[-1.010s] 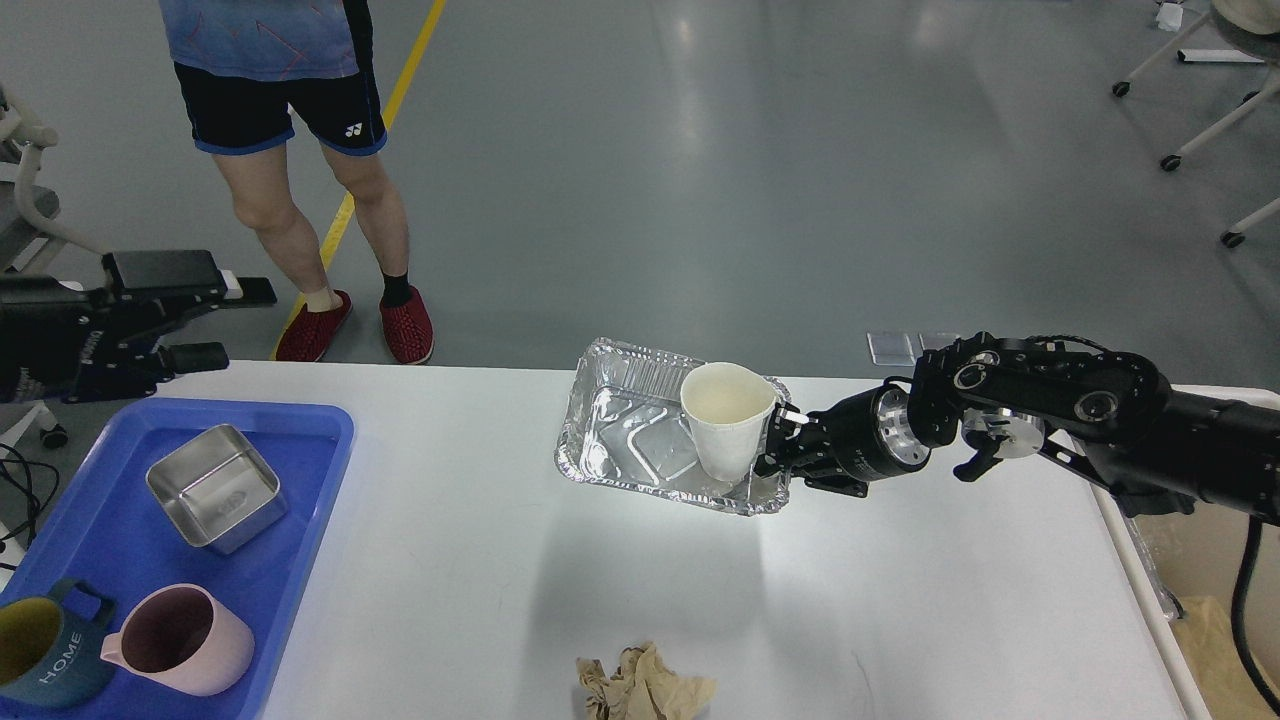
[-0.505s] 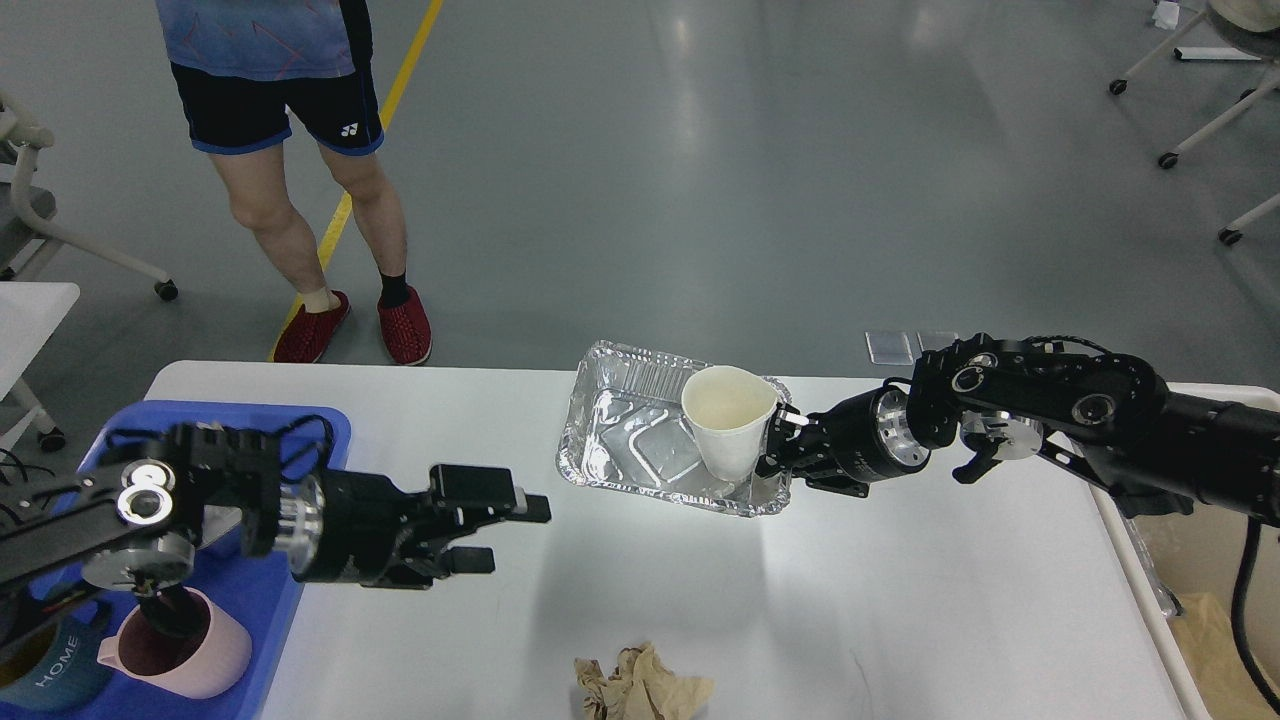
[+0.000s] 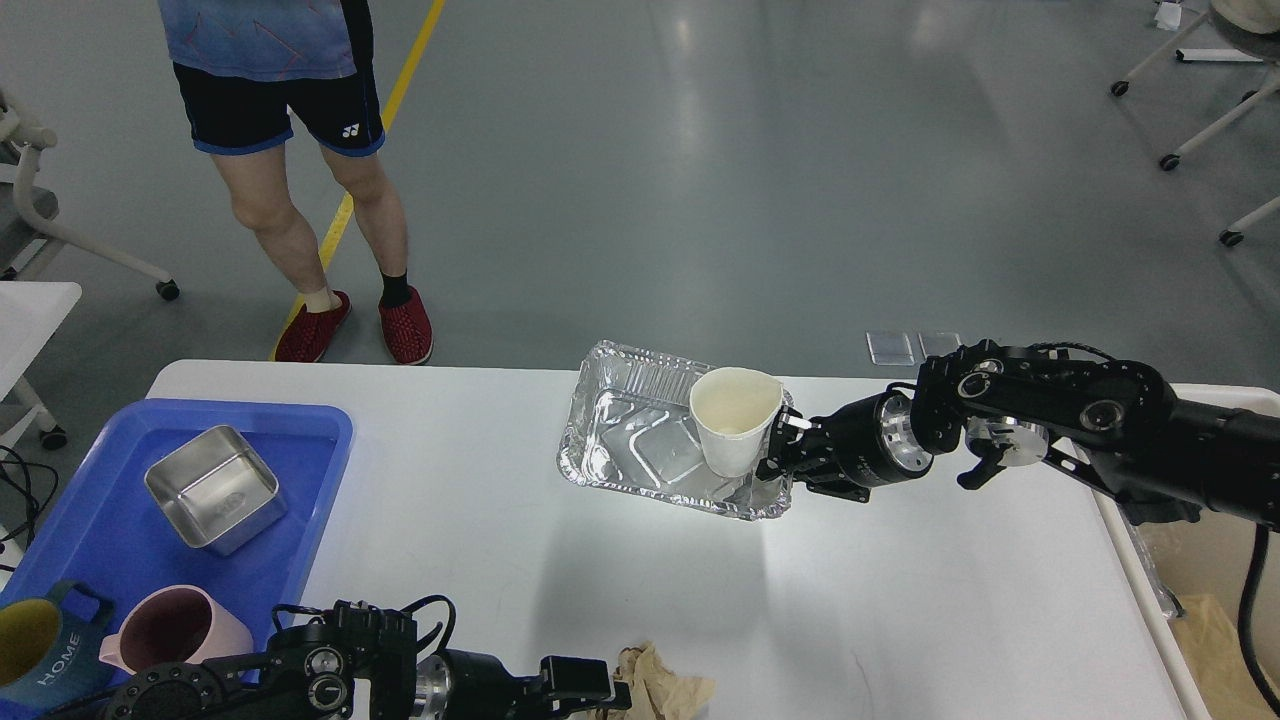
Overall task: Tidy desktop
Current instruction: 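Reach the left gripper down to the crumpled brown paper and grasp it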
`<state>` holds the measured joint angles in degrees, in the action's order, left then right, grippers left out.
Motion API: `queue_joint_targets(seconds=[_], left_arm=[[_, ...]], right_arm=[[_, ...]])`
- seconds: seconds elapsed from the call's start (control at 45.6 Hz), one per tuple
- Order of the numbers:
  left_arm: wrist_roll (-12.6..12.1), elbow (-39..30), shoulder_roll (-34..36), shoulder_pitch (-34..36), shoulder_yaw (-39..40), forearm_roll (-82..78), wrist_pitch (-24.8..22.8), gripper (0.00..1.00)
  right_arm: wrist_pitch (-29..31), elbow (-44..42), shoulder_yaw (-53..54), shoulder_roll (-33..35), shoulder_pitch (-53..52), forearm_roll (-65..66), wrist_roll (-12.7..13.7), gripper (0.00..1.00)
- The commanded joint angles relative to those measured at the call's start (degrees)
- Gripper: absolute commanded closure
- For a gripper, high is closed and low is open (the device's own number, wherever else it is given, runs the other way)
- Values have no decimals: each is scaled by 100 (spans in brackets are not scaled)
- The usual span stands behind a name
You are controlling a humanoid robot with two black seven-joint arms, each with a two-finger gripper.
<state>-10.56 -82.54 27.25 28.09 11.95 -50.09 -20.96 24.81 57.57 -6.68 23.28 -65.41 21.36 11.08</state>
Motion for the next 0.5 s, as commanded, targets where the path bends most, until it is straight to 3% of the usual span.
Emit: queue_joint_targets(seconds=[0.0, 0.483], left_arm=[[1, 212, -202, 13, 97, -1, 13, 3], [1, 1135, -1011, -14, 97, 25, 268, 3]], right_arm=[[-12, 0, 0, 1, 2, 0, 8, 100], [-12, 0, 8, 1, 81, 62, -1, 100]])
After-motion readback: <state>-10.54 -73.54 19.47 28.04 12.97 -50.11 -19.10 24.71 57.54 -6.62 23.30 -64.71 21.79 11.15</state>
